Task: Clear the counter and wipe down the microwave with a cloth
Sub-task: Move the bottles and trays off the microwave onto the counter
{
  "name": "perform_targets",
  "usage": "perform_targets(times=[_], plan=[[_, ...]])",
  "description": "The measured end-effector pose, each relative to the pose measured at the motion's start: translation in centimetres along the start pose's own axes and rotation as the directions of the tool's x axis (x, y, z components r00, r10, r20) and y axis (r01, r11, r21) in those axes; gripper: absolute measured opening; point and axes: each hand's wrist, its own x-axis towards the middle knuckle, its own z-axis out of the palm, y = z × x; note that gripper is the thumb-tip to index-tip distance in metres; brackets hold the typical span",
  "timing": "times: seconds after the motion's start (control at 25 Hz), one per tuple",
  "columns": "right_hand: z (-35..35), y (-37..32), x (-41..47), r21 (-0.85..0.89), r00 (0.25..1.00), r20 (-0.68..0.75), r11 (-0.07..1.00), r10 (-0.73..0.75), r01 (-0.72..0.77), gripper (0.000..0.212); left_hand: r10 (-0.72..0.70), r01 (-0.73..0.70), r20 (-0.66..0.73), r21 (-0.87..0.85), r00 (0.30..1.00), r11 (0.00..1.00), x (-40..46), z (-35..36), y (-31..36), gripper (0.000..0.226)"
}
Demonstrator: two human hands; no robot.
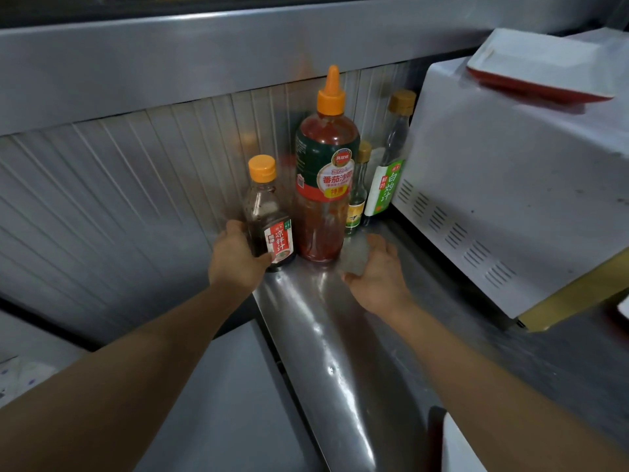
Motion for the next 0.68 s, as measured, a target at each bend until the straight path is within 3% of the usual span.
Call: perform_targets(times=[0.12, 0.44, 0.56, 0.68], plan=[[0.2, 0.6, -0.2, -0.007, 1.000, 0.015, 1.000, 0.004, -0.004, 0.078, -0.034, 0.030, 0.033, 0.106, 0.999, 0.994, -0.1, 0.8, 0.1, 0.052], [-0.5, 1.6, -0.7, -0.084, 0.999, 0.034, 0.996, 0.017, -0.014, 0.076, -0.002, 0.001, 0.006, 0.130, 1.000, 0.991, 0.3, 0.8, 0.9, 0.046], [-1.4, 1.6, -1.3, -0.091, 0.999, 0.048, 0.996, 0.024, -0.020, 0.076, -0.112, 0.090, 0.117, 0.175, 0.987, 0.980, -0.7, 0.0, 1.6, 0.058], [-3.1, 1.2, -2.6, -0.141, 0.997, 0.079, 0.990, 0.013, -0.001, 0.074, -0.225, 0.086, 0.293, 0.419, 0.929, 0.904, -2.6, -1.1, 2.7, 0.069]])
